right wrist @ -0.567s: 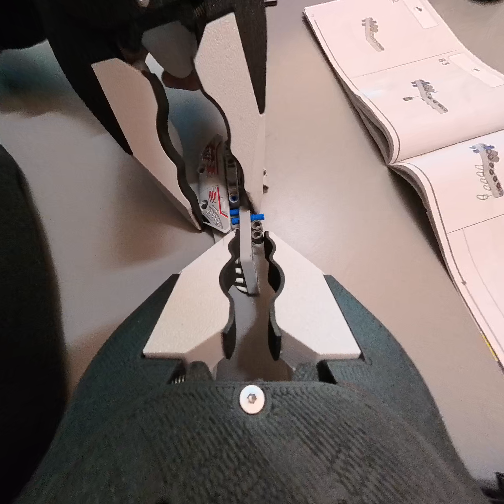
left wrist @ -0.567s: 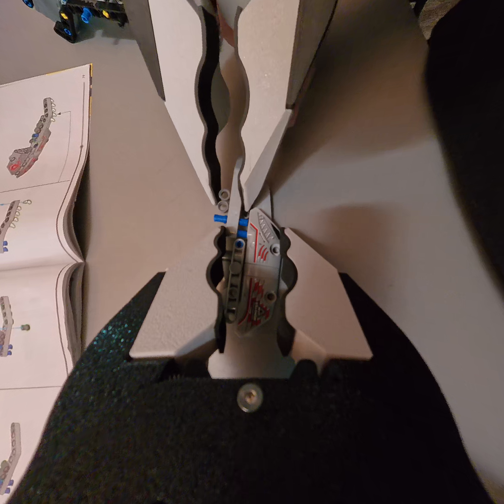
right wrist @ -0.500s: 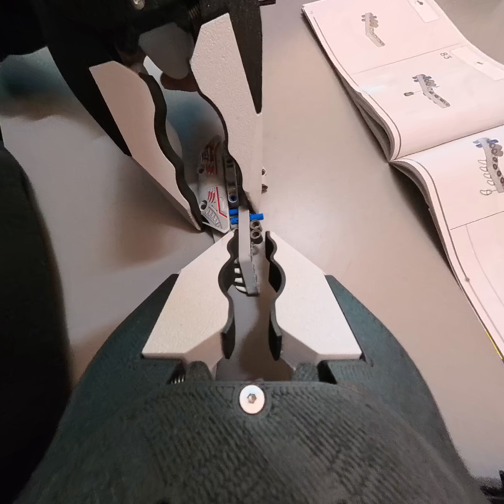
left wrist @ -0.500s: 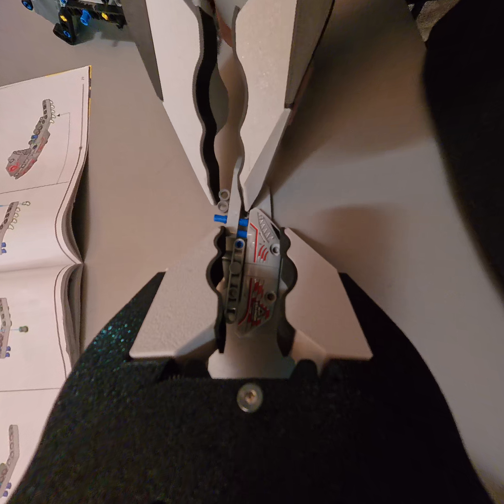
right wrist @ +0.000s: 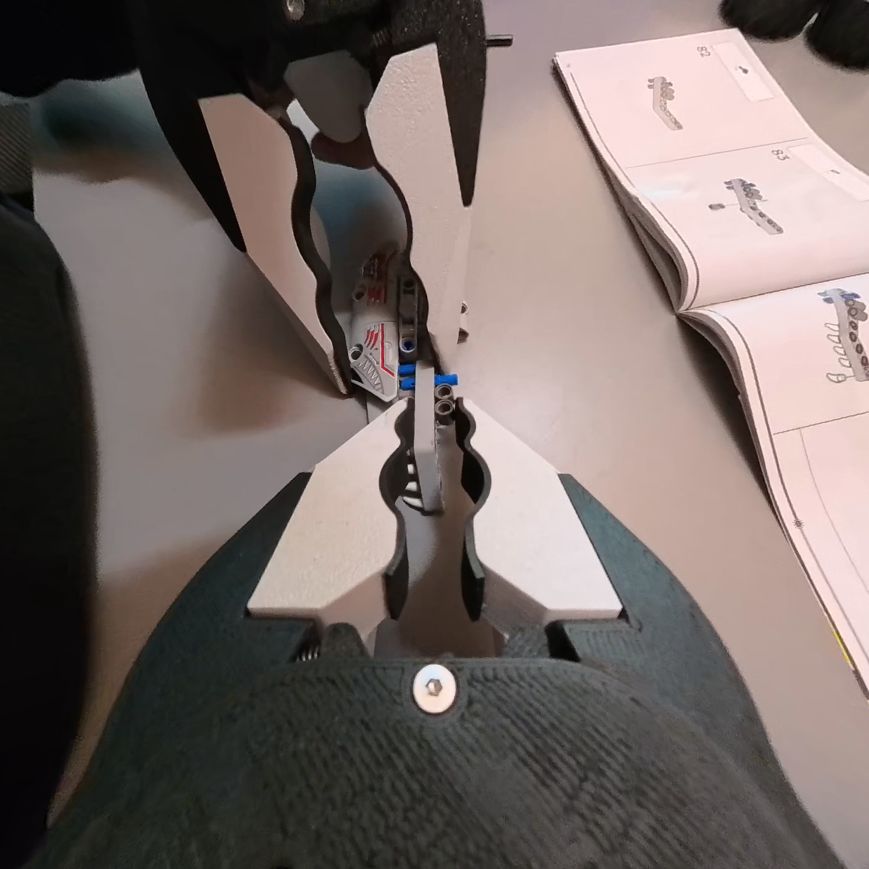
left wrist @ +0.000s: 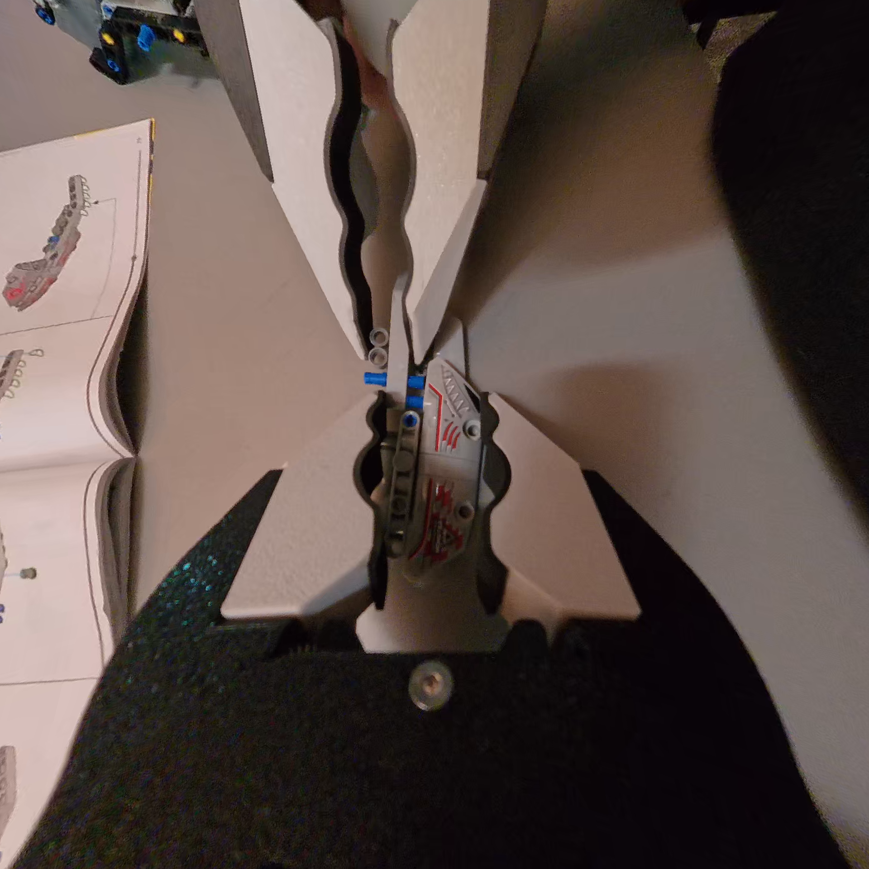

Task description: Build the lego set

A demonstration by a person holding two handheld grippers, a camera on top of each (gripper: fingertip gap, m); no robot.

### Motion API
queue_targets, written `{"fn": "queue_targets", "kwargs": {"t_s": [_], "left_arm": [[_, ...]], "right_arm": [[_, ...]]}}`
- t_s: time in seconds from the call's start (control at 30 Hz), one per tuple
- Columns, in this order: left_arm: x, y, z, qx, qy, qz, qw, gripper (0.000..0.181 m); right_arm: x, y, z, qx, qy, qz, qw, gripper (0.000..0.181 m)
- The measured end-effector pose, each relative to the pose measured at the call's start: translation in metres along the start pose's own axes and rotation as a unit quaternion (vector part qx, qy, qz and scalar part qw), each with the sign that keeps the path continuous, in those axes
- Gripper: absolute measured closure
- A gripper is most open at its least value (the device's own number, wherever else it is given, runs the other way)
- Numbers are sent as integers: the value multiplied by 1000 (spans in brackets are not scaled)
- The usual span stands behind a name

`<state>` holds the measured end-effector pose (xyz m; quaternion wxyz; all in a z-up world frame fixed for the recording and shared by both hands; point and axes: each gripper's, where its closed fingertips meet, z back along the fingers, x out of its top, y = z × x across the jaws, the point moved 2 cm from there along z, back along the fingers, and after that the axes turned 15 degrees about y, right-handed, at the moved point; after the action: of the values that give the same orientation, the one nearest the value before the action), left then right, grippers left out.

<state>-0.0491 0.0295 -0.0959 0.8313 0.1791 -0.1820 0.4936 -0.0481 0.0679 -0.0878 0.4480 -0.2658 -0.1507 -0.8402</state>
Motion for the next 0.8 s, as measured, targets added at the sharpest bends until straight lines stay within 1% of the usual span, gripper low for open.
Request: {"fn": "queue_targets", "kwargs": {"t_s": [0.03, 0.17, 0.27, 0.47, 0.57, 0.63, 0.67, 0.73, 0.8], "left_arm": [[0, 0, 1, 3, -3, -7, 1000, 145], [-2, 0, 1, 3, -15, 6, 1000, 143], [-3, 1, 1, 3, -22, 16, 1000, 141], [-4, -2, 2, 4, -27, -10, 1000, 144], [-3, -2, 2, 12, -31, -17, 999, 145], [-3, -2, 2, 16, -33, -19, 999, 145], [-3, -2, 2, 18, -32, -18, 999, 145], [-2, -2, 2, 22, -32, -21, 999, 146], [-2, -2, 2, 26, -35, -23, 999, 146]], "right_arm": [[0, 0, 0, 5, -9, -2, 1000, 166], [2, 0, 1, 16, -24, -5, 1000, 166], [2, 0, 0, 19, -20, -24, 999, 166], [4, 4, -1, 18, -20, -4, 1000, 166], [3, 3, -1, 38, -13, -28, 999, 165], [1, -2, -1, 29, 0, -43, 999, 153], [1, -3, 0, 25, 4, -39, 999, 152], [2, 3, 0, 33, 13, -9, 999, 165], [2, 3, 0, 14, 24, 27, 999, 165]]}}
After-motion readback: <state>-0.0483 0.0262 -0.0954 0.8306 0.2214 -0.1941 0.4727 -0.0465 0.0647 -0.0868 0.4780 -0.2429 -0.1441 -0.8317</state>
